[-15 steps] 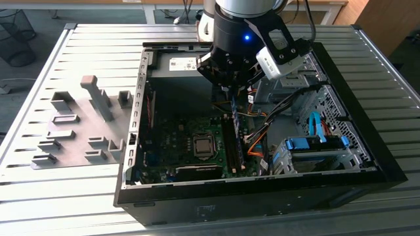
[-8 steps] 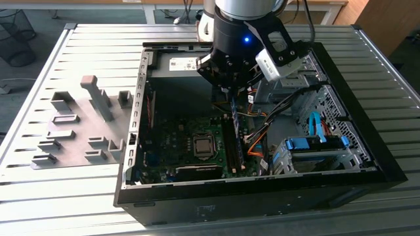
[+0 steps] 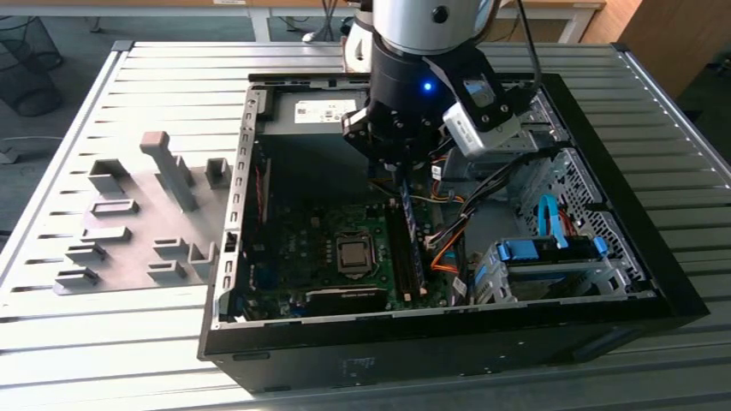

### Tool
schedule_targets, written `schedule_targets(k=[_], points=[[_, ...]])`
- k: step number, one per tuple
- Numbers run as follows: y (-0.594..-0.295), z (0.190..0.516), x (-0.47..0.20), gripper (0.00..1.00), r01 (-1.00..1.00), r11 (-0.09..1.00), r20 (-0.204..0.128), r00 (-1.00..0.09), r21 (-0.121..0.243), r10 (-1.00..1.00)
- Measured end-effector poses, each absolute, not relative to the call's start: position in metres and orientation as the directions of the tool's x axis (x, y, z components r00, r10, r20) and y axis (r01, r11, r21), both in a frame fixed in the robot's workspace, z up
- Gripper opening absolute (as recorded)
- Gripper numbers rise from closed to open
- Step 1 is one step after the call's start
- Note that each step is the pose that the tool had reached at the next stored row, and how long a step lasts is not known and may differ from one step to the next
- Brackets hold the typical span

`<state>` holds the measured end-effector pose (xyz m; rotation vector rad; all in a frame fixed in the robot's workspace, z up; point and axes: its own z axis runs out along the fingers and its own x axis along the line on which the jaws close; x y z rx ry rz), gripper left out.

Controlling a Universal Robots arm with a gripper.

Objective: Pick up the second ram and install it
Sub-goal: 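Insert the second ram into the second slot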

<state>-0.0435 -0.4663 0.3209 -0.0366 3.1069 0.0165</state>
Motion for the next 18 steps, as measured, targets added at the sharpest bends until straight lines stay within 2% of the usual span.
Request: schedule_targets(k=[18], points=[[-0.4664, 0.3124, -0.0435, 0.14, -0.024, 1.000, -0.035, -0.999, 0.010, -0.023]])
